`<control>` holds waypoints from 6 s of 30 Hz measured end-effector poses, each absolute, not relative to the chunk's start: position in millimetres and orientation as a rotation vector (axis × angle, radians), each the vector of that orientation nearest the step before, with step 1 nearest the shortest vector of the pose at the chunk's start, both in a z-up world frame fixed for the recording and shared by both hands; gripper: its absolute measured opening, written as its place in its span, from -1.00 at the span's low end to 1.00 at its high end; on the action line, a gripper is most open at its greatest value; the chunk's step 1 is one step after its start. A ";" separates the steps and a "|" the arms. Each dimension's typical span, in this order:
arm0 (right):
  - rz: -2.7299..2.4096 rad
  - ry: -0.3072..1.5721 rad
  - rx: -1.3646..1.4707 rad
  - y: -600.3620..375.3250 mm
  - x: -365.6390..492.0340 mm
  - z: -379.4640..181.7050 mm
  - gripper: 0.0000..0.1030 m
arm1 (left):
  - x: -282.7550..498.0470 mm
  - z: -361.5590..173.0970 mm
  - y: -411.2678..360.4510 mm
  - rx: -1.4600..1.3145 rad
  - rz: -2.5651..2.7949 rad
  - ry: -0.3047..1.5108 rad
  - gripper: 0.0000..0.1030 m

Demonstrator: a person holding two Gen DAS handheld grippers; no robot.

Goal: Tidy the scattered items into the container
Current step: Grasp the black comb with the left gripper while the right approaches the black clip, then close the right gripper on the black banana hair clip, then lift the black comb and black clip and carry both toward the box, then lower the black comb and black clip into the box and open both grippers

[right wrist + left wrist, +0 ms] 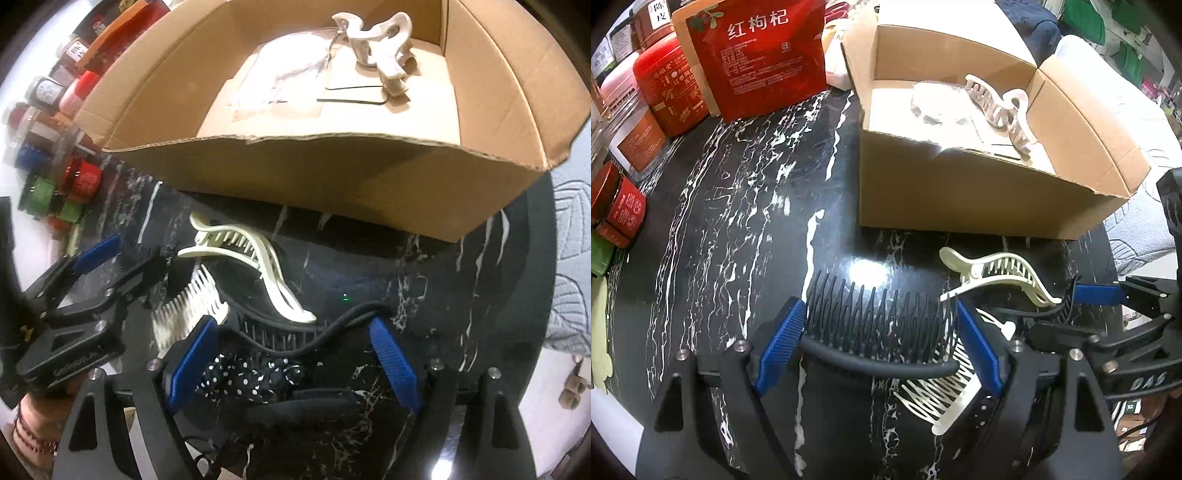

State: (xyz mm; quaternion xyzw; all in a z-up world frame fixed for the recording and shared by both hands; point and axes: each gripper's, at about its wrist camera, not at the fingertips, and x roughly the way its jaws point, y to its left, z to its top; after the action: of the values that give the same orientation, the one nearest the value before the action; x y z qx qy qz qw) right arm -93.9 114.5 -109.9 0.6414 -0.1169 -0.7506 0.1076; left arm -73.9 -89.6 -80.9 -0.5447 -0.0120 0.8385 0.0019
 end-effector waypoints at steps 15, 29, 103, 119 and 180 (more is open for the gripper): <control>-2.402 -0.162 1.866 88.5 -92.4 -107.6 -0.01 | -66.1 -82.3 -100.7 -1.730 2.663 -0.050 0.58; -2.275 -0.097 1.734 105.4 -94.8 -97.4 -0.25 | -61.3 -77.4 -108.3 -1.707 2.685 -0.090 0.58; -2.257 0.058 1.450 121.5 -40.5 7.8 -0.64 | -53.4 28.3 -24.5 -1.521 2.694 0.091 0.58; -2.338 0.033 1.364 133.4 -84.7 42.3 -0.64 | -110.7 58.0 -16.2 -1.417 2.697 0.148 0.58; -2.370 -0.097 1.542 178.4 -300.2 -32.5 -0.59 | -328.6 -28.5 -9.7 -1.509 2.538 0.227 0.60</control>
State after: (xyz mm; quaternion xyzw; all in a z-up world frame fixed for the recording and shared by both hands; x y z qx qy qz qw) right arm -300.2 178.4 -32.5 0.5385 -0.0340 -0.8275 0.1552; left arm -328.6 -9.7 -28.5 -0.5074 0.0765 0.8535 0.0901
